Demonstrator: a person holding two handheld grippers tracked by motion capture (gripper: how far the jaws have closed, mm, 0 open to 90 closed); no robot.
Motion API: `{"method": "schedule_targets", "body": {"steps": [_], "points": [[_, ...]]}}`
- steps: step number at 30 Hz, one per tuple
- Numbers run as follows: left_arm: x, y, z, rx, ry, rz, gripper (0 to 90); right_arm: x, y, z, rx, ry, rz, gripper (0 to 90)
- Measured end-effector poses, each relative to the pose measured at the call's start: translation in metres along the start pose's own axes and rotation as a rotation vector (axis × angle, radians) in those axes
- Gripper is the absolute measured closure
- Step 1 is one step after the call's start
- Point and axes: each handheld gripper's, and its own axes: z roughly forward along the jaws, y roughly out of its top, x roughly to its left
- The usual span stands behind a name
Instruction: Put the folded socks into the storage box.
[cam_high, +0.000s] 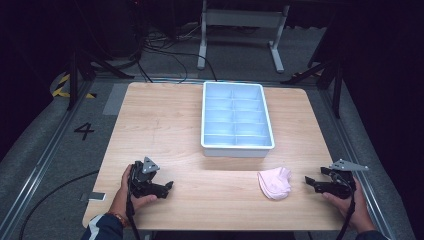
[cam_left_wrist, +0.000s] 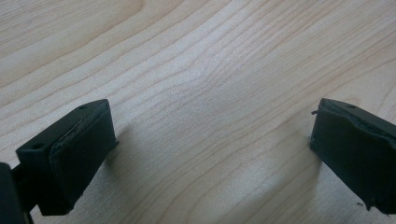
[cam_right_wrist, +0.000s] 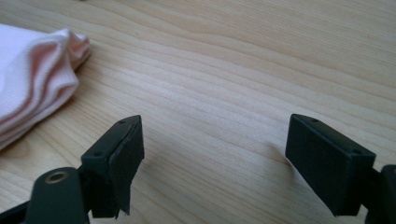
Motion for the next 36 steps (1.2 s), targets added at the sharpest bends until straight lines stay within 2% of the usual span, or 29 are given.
{"method": "schedule_targets", "body": {"steps": [10,12,20,36], "points": [[0.001,0.000,0.000,0.000,-0.006,0.010,0.4,0.016,0.011,-0.006,-0.032,0.053,-0.043,23.2],[0.001,0.000,0.000,0.001,-0.008,0.009,0.4,0.024,0.015,-0.007,-0.045,0.074,-0.063,23.3],[0.001,0.000,0.000,0.001,-0.009,0.009,0.4,0.042,0.023,-0.007,-0.056,0.112,-0.091,22.9],[0.001,0.000,0.000,0.000,-0.009,0.010,0.4,0.075,0.035,0.007,-0.029,0.162,-0.168,21.3]]}}
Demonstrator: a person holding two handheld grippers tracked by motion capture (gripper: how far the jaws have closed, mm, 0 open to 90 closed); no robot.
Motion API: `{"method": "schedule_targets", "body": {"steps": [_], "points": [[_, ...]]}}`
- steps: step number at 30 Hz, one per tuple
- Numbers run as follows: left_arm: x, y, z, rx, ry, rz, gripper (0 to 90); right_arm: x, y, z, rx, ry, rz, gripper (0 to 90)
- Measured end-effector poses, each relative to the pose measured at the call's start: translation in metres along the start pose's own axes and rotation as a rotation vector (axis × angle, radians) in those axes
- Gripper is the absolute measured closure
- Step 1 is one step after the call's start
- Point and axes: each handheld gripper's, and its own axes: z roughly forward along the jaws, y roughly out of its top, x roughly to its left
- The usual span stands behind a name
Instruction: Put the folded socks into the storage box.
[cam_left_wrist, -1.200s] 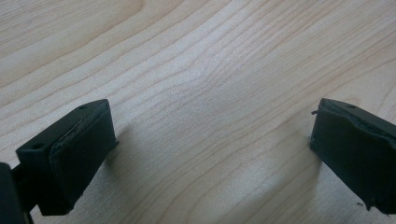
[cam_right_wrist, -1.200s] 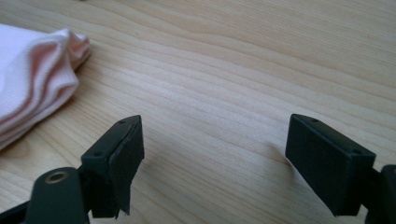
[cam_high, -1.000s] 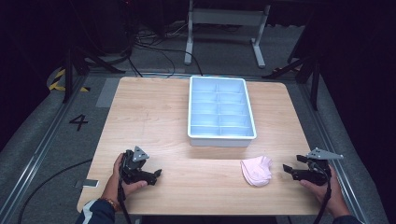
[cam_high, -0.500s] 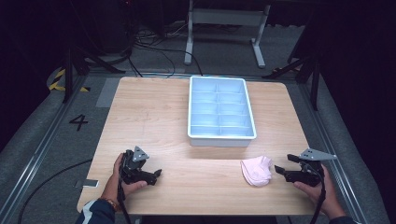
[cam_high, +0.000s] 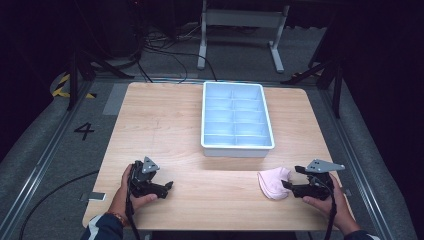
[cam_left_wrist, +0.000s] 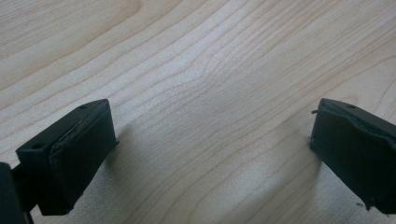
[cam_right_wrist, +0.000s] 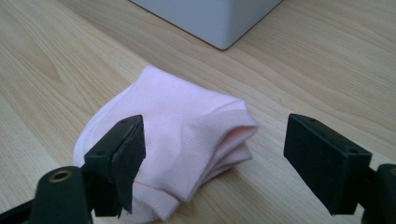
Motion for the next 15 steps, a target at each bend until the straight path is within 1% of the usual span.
{"method": "schedule_targets", "body": {"steps": [4,7,12,15], "points": [[0.001,0.000,-0.001,0.003,0.001,0.008,0.4,0.001,0.001,0.009,0.017,0.007,-0.007,21.1],[0.001,0.000,-0.001,0.008,-0.001,0.013,0.4,0.001,0.000,0.012,0.025,0.009,0.003,20.6],[0.001,-0.001,-0.001,0.003,-0.002,0.009,0.4,0.003,-0.002,0.021,0.079,0.015,-0.008,21.0],[0.001,0.000,-0.001,0.005,-0.004,0.015,0.4,0.002,-0.002,0.024,0.083,0.014,-0.005,18.2]]}}
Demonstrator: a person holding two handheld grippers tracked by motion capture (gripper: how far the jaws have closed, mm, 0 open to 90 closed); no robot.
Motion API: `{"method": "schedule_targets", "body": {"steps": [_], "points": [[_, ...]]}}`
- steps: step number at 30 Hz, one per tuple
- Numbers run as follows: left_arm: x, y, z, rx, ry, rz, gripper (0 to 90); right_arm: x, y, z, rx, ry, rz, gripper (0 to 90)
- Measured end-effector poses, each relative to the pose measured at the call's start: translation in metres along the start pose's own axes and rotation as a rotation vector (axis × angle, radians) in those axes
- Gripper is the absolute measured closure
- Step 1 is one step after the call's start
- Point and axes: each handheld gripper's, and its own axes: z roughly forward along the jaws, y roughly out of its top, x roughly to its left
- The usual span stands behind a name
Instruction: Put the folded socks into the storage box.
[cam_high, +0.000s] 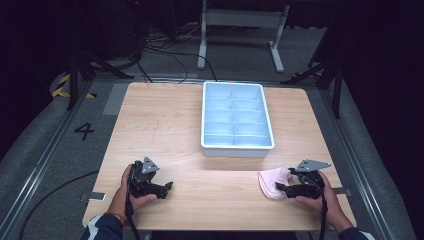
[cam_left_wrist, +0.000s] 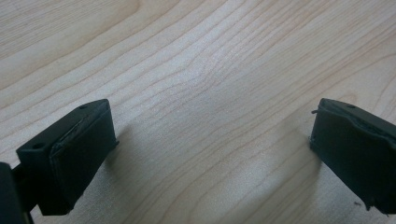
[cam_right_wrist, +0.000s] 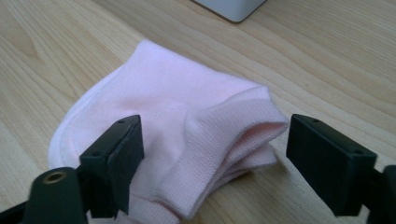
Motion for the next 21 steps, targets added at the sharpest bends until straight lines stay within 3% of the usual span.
{"method": "schedule_targets", "body": {"steps": [4,8,11,12,14,21], "points": [[0.000,0.000,0.000,-0.002,-0.001,0.001,0.4,-0.004,-0.002,0.004,0.006,0.038,0.040,15.0],[0.000,0.000,0.000,-0.004,0.004,0.003,0.4,-0.003,-0.002,0.004,0.008,0.047,0.012,19.1],[0.000,0.000,0.000,-0.003,0.004,0.003,0.4,-0.001,0.000,0.003,0.014,0.077,-0.018,30.6],[0.000,0.000,0.000,-0.003,0.004,0.003,0.4,-0.001,0.000,0.003,0.014,0.077,-0.018,30.6],[0.000,-0.001,0.000,-0.003,0.003,-0.001,0.4,0.002,0.003,0.003,0.018,0.110,-0.043,44.5],[0.000,-0.001,0.000,-0.006,0.001,-0.006,0.4,0.008,0.008,0.005,0.024,0.166,-0.072,68.3]]}}
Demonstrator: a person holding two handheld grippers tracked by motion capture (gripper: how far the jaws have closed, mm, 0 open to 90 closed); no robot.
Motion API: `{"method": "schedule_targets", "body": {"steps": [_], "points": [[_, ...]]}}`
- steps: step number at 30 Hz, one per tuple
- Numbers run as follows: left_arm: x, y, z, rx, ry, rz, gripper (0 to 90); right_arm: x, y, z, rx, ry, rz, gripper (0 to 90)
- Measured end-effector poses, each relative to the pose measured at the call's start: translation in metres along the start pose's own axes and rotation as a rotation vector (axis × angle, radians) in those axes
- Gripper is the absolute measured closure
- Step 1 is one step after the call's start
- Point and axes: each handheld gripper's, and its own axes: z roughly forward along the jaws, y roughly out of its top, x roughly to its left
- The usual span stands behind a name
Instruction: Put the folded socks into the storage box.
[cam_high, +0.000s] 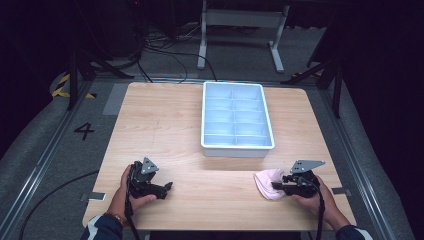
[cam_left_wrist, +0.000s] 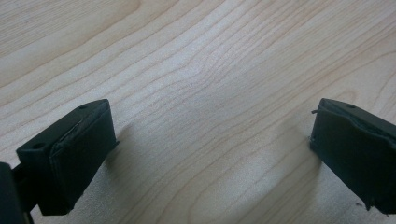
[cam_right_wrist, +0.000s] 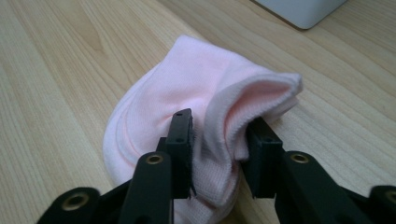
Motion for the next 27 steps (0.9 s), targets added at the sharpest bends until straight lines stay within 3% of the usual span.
{"method": "schedule_targets", "body": {"steps": [21,24,27], "points": [[0.001,0.000,0.000,-0.002,-0.010,0.012,0.8,0.000,-0.001,-0.005,-0.030,-0.005,-0.040,75.4],[0.001,0.000,0.000,-0.003,-0.012,0.010,0.8,0.005,0.000,-0.009,-0.053,-0.025,-0.091,75.5],[0.001,0.000,0.001,-0.003,-0.018,0.012,0.5,0.004,0.001,-0.011,-0.061,-0.021,-0.097,75.6]]}}
